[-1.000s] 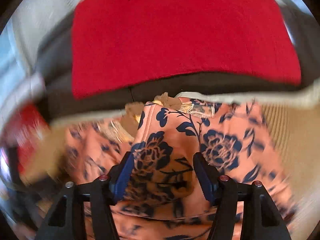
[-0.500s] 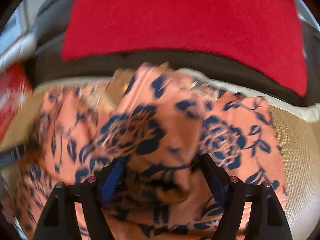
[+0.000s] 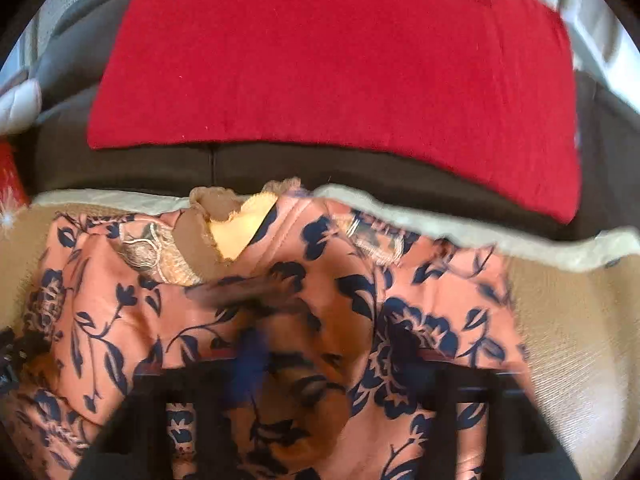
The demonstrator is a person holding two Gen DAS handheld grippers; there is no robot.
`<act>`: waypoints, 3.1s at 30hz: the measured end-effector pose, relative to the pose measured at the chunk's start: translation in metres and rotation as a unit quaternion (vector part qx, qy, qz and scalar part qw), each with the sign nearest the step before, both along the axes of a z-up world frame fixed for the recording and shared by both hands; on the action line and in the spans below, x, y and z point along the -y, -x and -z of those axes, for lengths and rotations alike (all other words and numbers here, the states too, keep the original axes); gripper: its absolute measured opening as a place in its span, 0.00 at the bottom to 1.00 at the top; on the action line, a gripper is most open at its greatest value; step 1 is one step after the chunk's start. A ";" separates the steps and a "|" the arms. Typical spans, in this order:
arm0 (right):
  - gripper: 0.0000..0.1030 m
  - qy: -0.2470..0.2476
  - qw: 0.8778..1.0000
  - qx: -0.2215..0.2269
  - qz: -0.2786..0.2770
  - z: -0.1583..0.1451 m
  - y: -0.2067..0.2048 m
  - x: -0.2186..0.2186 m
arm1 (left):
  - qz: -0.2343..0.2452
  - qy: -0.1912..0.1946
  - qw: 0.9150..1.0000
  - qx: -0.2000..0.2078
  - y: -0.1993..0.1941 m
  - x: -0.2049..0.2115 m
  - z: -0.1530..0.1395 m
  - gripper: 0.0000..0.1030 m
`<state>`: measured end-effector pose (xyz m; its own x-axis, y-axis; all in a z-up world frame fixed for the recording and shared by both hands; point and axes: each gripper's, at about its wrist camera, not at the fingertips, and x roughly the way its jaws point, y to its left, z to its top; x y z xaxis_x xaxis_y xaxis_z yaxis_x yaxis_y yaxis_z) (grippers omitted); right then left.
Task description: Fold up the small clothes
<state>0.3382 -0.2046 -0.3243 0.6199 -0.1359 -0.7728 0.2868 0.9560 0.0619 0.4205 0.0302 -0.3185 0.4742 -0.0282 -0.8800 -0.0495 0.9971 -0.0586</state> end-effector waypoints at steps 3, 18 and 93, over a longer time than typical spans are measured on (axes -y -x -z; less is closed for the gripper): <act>0.23 -0.071 0.995 0.037 0.060 -0.005 0.020 0.030 | -0.001 0.000 1.000 0.000 0.000 0.000 -0.001 0.72; 0.27 -0.243 0.954 0.115 0.131 -0.014 0.094 0.105 | 0.019 -0.063 0.996 0.059 0.018 0.020 -0.024 0.72; 0.09 -0.394 0.919 0.002 0.016 0.081 0.336 0.062 | 0.166 0.230 0.954 -0.101 0.241 -0.062 0.049 0.03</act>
